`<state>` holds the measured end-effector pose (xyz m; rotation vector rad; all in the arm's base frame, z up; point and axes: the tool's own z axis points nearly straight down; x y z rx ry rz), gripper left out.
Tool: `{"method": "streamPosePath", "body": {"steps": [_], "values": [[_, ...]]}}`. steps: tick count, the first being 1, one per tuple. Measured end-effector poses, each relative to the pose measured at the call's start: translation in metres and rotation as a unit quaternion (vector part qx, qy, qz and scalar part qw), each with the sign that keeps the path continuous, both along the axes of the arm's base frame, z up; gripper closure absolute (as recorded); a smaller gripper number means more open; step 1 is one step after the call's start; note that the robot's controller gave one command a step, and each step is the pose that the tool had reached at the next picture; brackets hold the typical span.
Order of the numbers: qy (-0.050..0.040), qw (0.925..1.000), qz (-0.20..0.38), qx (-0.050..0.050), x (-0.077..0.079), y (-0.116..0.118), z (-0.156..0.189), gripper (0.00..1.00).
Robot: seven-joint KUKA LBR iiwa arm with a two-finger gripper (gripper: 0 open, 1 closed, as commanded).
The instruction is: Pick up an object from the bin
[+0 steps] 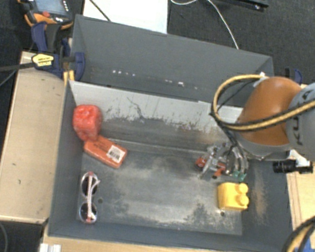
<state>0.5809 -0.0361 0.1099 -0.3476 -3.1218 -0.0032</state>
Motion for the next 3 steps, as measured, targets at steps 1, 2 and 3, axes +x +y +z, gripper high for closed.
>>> {"method": "streamPosePath", "body": {"steps": [1,2,3], "values": [[-0.0021,1.0000,0.000,0.000,0.001,0.000,0.008,1.00],[0.0017,1.0000,0.000,0.000,-0.001,0.000,0.013,1.00],[0.0052,1.0000,0.001,0.000,-0.003,0.000,0.032,1.00]]}}
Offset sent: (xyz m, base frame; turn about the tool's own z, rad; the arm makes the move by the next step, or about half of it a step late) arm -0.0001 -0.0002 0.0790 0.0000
